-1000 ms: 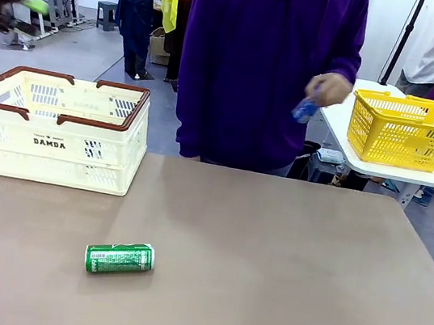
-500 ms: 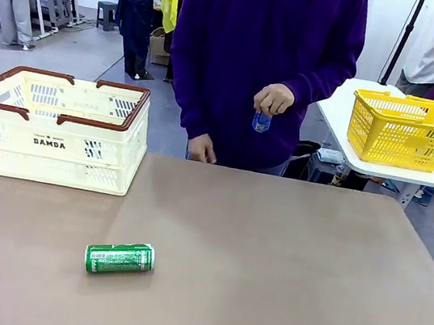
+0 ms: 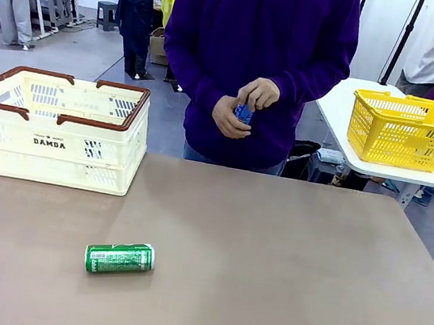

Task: Place the drinks into the Shopping basket.
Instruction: Pick up one drink and place it into the Shopping basket.

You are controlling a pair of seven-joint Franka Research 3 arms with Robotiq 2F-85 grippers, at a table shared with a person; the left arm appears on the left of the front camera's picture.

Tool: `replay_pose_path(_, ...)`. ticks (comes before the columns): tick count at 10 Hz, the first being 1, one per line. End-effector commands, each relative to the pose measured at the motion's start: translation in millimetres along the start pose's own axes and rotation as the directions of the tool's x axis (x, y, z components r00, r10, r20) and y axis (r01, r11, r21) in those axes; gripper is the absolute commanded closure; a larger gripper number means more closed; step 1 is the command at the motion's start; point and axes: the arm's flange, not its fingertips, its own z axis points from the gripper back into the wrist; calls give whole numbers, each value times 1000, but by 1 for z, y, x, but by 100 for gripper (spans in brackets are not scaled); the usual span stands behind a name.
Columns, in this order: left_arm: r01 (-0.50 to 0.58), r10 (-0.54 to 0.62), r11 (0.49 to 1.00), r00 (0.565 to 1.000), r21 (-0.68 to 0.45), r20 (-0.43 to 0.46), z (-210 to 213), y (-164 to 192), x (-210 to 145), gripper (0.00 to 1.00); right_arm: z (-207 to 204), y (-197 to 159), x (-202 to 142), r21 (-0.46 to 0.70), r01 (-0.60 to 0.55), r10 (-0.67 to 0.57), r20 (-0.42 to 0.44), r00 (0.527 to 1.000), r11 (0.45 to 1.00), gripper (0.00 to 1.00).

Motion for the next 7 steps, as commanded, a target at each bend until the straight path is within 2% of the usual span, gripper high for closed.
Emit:
replay_pose_path(1,-14,14,1000,1000,8,-1,-1,-2,-7,0,2,5,-1,0,12,-12,-3,1000,1000,0)
replay_pose_path(7,-8,8,1000,1000,-2,2,0,2,-3,0,2,5,-1,0,12,-12,-3,1000,1000,0)
